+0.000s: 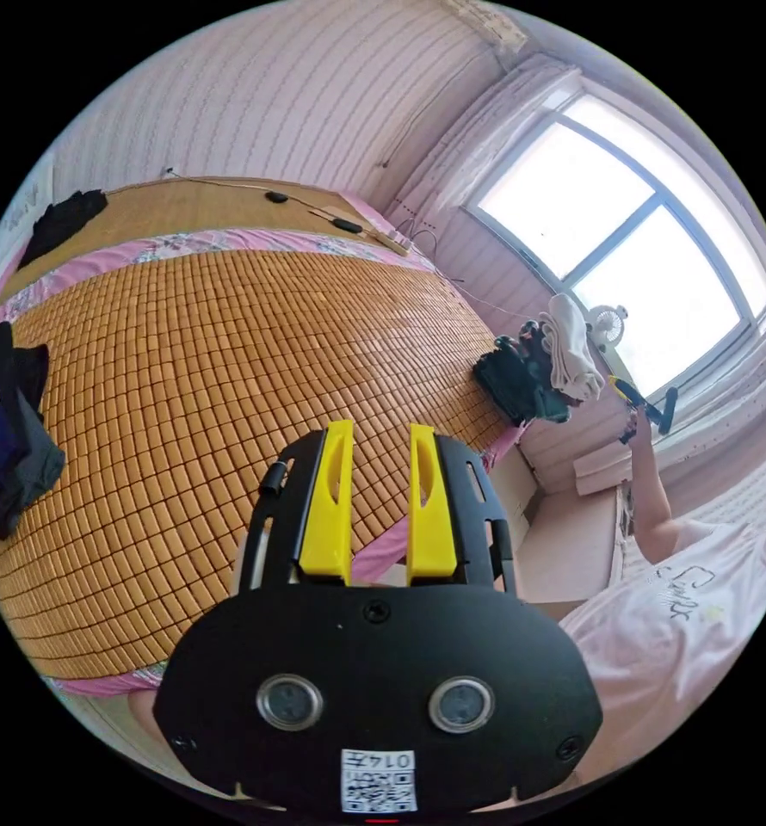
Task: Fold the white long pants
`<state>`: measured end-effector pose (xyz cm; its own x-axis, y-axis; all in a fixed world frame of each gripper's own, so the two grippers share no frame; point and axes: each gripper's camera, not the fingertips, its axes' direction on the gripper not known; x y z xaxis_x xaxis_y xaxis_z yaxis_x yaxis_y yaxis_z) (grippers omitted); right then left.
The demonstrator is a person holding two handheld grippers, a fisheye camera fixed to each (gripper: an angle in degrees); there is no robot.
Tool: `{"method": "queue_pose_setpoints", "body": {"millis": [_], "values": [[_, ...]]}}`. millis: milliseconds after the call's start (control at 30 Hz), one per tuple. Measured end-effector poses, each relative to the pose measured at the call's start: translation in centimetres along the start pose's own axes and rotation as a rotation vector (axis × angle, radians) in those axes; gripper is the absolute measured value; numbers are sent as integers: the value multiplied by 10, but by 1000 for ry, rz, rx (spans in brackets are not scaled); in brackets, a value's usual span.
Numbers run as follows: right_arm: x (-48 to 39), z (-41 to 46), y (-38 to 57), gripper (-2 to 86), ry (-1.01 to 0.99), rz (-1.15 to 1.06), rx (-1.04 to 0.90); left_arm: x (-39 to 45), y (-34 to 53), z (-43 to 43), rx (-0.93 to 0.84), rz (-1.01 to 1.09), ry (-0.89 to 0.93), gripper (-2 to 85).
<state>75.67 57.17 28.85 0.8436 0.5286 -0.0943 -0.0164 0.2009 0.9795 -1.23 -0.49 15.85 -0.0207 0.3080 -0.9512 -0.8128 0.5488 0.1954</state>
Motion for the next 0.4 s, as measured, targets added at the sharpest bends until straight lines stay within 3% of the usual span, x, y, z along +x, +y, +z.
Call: {"method": "queue_pose_setpoints", "body": {"millis": [100, 267, 400], "values": [[-98, 25, 45, 127, -230, -125, -24, -22, 50, -59, 91, -70, -66, 100], [-322, 106, 125, 87, -466, -336, -319, -67, 147, -159, 259, -231, -130, 99], [-478, 123, 153, 69, -691, -533, -426, -96, 210, -220, 343, -325, -184, 96]]}}
